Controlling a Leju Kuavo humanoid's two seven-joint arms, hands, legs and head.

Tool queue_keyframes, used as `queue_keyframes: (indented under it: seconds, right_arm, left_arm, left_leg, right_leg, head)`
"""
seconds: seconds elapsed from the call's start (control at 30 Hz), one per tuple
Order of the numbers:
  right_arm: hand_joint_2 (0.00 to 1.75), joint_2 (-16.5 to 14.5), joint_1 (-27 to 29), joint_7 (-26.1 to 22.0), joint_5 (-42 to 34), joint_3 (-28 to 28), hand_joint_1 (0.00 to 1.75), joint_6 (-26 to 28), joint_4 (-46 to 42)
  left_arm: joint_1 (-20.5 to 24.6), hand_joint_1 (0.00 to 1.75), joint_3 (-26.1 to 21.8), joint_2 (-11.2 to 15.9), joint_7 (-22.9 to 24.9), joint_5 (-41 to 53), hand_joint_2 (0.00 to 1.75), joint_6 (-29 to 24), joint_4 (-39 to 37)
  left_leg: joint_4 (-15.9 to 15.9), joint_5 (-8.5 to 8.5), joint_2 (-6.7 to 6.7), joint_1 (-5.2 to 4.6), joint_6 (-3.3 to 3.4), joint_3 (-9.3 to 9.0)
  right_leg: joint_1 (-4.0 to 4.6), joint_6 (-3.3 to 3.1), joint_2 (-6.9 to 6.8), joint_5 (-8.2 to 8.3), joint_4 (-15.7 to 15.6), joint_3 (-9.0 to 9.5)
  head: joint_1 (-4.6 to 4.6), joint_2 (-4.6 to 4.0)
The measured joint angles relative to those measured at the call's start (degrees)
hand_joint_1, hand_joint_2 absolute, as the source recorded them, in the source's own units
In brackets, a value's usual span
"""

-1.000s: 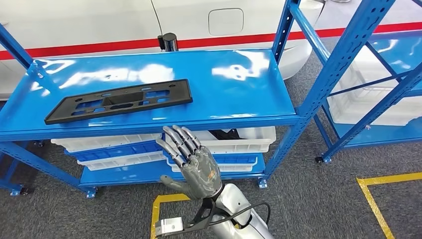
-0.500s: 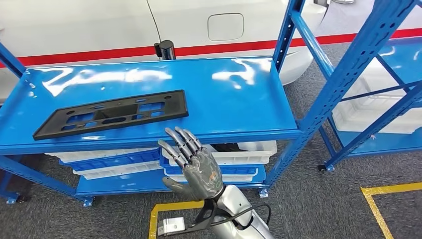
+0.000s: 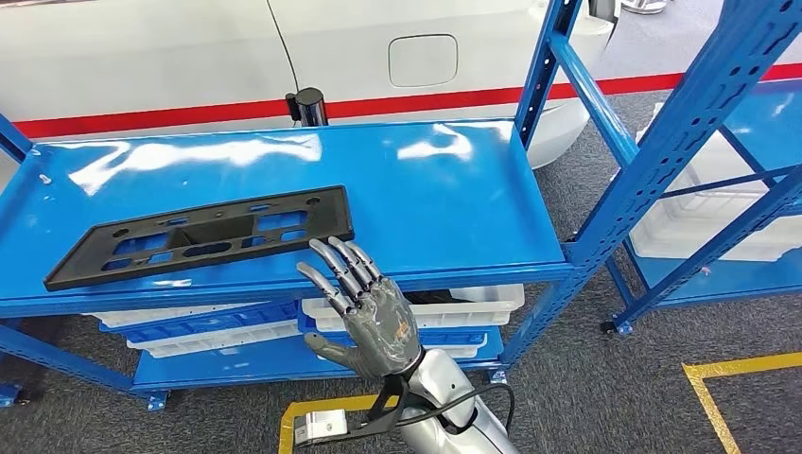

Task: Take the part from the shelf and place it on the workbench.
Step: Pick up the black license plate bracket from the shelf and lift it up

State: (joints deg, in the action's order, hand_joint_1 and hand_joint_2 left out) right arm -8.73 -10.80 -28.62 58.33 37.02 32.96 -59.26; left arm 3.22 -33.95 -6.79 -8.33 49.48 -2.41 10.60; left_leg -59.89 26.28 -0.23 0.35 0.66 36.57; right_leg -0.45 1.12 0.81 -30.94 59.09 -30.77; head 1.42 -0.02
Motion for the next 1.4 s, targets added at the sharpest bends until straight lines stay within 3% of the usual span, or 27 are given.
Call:
queue_keyframes:
  seconds: [0.07,0.1,0.2,0.23,0.27,0.33,0.4,0.43,0.53,0.93,1.2,1.4]
  right_arm:
    - [1.75,0.01,-0.02,0.14,0.13,0.01,0.0,0.0,-0.02]
    - [1.75,0.03,-0.05,0.21,0.18,0.02,0.0,-0.01,-0.02]
    - [1.75,0.32,0.1,0.28,0.15,0.03,0.0,-0.18,0.18]
    - [1.75,0.42,0.15,0.22,0.04,0.03,0.0,-0.27,0.37]
    - [1.75,0.47,0.12,0.09,-0.08,0.04,0.0,-0.35,0.61]
    - [1.75,0.39,-0.19,-0.28,-0.33,0.2,0.0,-0.46,1.2]
    - [1.75,0.04,-0.78,-0.61,-0.55,0.69,0.0,-0.79,2.02]
    - [1.75,-0.27,-1.17,-0.7,-0.64,1.05,0.0,-1.11,2.54]
    - [1.75,-1.7,-3.34,-0.24,-0.85,2.39,0.0,-2.15,5.04]
    - [1.75,-9.73,-19.35,5.23,-5.42,5.66,0.0,-7.19,23.86]
    - [1.75,-11.2,-24.61,11.31,-12.79,12.15,0.0,-7.56,29.72]
    - [1.75,-11.42,-26.04,12.94,-14.24,14.7,0.0,-7.35,33.29]
  left_arm:
    - [0.03,0.0,-0.02,-0.03,0.0,0.24,0.0,0.0,0.0]
    - [0.12,0.0,-0.03,-0.04,0.0,0.35,0.0,-0.01,0.0]
    - [0.32,0.0,-0.04,-0.05,0.09,0.64,0.0,-0.01,0.0]
    - [0.33,0.0,-0.04,-0.08,0.23,0.79,0.0,-0.01,0.0]
    - [0.34,0.0,-0.04,-0.1,0.4,0.94,0.0,-0.01,0.0]
    - [0.44,0.0,-0.04,-0.16,0.74,1.29,0.0,-0.01,0.0]
    - [0.63,0.0,-0.04,-0.2,1.02,1.77,0.0,-0.05,0.0]
    - [0.72,0.0,-0.03,-0.19,1.19,1.98,0.0,-0.07,0.0]
    - [0.99,0.0,0.01,-0.14,1.55,2.84,0.0,-0.1,0.0]
    - [2.59,0.0,0.3,-0.2,2.67,5.08,0.0,-0.3,0.0]
    - [2.86,0.0,0.68,-0.14,3.14,6.19,0.0,-0.46,0.0]
    - [2.9,0.0,0.69,-0.14,3.49,6.35,0.0,-0.95,0.0]
  left_leg:
    - [0.87,-0.49,0.04,0.15,0.56,-1.03]
    - [1.28,-0.54,0.07,0.27,0.85,-1.5]
    - [1.45,-0.11,0.02,0.23,1.4,-2.09]
    - [1.44,0.07,-0.07,0.2,1.44,-2.23]
    - [1.43,0.25,-0.18,0.18,1.42,-2.42]
    - [1.43,0.72,-0.43,0.18,1.22,-3.02]
    - [1.29,1.29,-0.65,-0.09,0.79,-3.5]
    - [1.2,1.53,-0.7,-0.22,0.81,-3.6]
    - [1.25,1.79,-0.62,-0.27,1.22,-3.79]
    - [1.9,1.47,-0.54,-0.19,0.27,-4.05]
    - [1.89,1.46,-0.54,-0.44,0.26,-4.03]
    - [1.88,1.46,-0.55,-0.62,0.27,-4.03]
  right_leg:
    - [0.07,0.46,-0.12,-0.83,0.91,-0.05]
    - [0.11,0.45,-0.19,-1.78,2.93,-0.9]
    - [0.06,0.18,-0.25,-5.28,13.3,-7.09]
    - [0.06,0.39,-0.25,-5.35,15.04,-8.62]
    - [0.07,0.77,-0.26,-4.48,14.63,-9.07]
    - [0.08,1.58,-0.27,-0.54,7.84,-6.82]
    - [0.2,1.36,-0.31,2.87,1.33,-3.93]
    - [0.21,1.04,-0.31,3.65,-0.09,-3.25]
    - [0.24,0.64,-0.15,3.96,-0.39,-3.07]
    - [0.46,0.38,-0.09,3.84,-0.32,-3.06]
    - [0.24,0.41,-0.1,3.85,-0.46,-2.95]
    - [0.04,0.42,-0.1,3.86,-0.5,-2.93]
  head:
    - [0.05,0.0]
    - [0.09,0.0]
    - [0.15,0.0]
    - [0.15,0.0]
    - [0.15,0.0]
    - [0.16,0.0]
    - [0.15,0.0]
    - [0.13,0.0]
    - [0.1,0.0]
    - [0.11,0.0]
    - [0.11,0.0]
    - [0.11,0.0]
